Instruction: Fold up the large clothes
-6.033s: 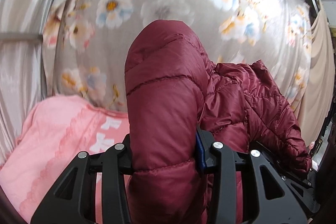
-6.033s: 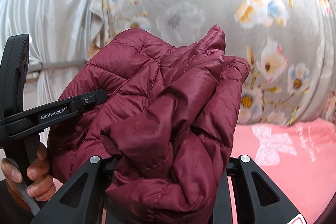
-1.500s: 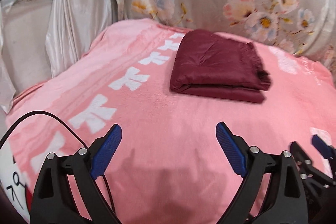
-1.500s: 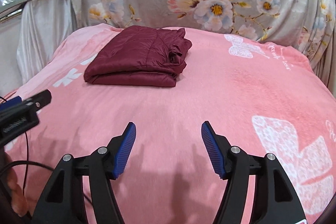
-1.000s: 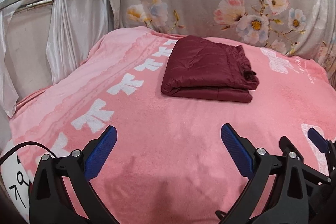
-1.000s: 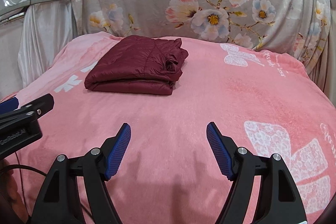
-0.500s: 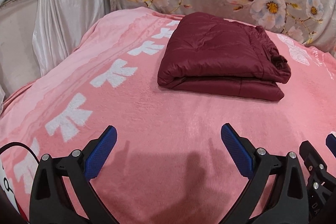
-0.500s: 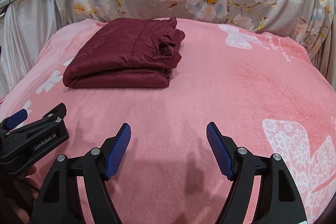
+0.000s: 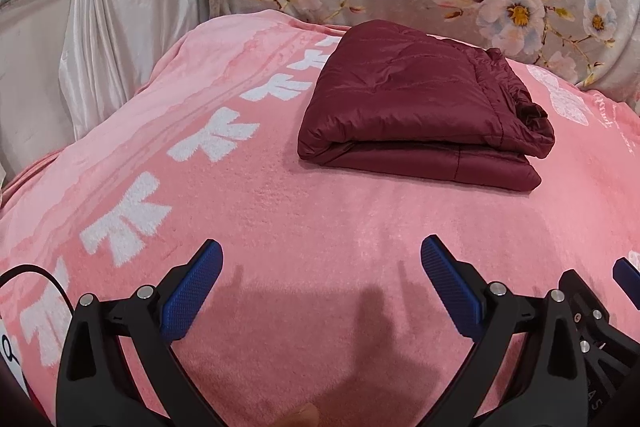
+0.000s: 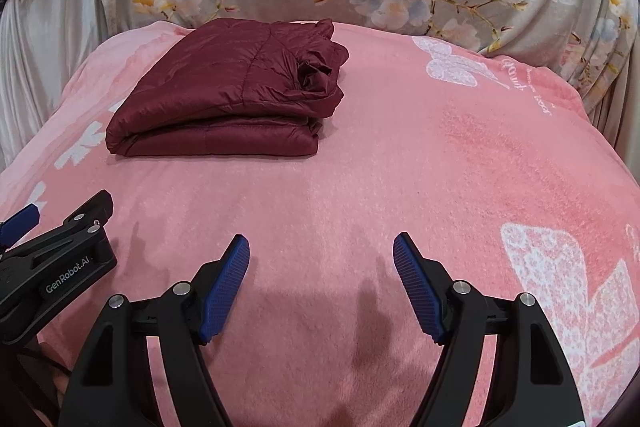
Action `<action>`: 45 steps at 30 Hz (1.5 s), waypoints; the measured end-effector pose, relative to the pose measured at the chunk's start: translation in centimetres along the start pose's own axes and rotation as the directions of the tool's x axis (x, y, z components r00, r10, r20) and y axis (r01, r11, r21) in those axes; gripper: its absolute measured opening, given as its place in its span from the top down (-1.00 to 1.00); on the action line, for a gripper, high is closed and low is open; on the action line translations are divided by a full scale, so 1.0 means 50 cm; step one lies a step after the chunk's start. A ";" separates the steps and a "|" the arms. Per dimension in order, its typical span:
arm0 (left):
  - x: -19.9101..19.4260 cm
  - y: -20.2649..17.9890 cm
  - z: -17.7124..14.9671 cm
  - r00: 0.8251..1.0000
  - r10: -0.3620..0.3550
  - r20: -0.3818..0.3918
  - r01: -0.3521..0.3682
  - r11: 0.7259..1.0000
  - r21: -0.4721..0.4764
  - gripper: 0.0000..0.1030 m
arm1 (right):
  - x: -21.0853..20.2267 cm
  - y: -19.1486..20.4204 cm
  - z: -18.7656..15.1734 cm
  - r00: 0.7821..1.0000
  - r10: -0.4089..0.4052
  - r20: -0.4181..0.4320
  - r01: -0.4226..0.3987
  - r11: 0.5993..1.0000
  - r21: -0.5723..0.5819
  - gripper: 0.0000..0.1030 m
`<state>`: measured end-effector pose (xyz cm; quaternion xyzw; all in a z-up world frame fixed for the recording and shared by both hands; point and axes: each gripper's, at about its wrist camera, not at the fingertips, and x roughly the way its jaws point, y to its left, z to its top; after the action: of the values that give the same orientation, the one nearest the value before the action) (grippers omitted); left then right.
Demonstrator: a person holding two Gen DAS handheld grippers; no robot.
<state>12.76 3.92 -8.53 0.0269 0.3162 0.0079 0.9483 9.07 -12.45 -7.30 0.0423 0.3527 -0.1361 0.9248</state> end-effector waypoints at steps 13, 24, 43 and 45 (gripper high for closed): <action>-0.005 -0.006 0.000 1.000 0.001 0.014 -0.001 1.000 0.012 -0.89 | -0.003 -0.002 0.000 1.000 -0.009 0.016 0.009 1.000 -0.007 -0.41; -0.008 -0.004 0.001 1.000 0.004 0.021 -0.004 1.000 0.013 -0.88 | -0.005 0.001 0.000 1.000 -0.012 0.018 0.012 1.000 -0.015 -0.41; -0.011 -0.004 0.000 1.000 0.002 0.029 -0.003 1.000 0.020 -0.88 | -0.005 0.000 -0.001 1.000 -0.012 0.019 0.012 1.000 -0.018 -0.41; -0.011 -0.004 0.001 1.000 0.002 0.029 -0.003 1.000 0.020 -0.88 | -0.006 -0.001 -0.001 1.000 -0.012 0.020 0.012 1.000 -0.019 -0.41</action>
<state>12.33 3.71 -8.16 0.0370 0.3023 0.0054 0.9525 8.81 -12.43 -7.16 0.0301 0.3450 -0.1388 0.9278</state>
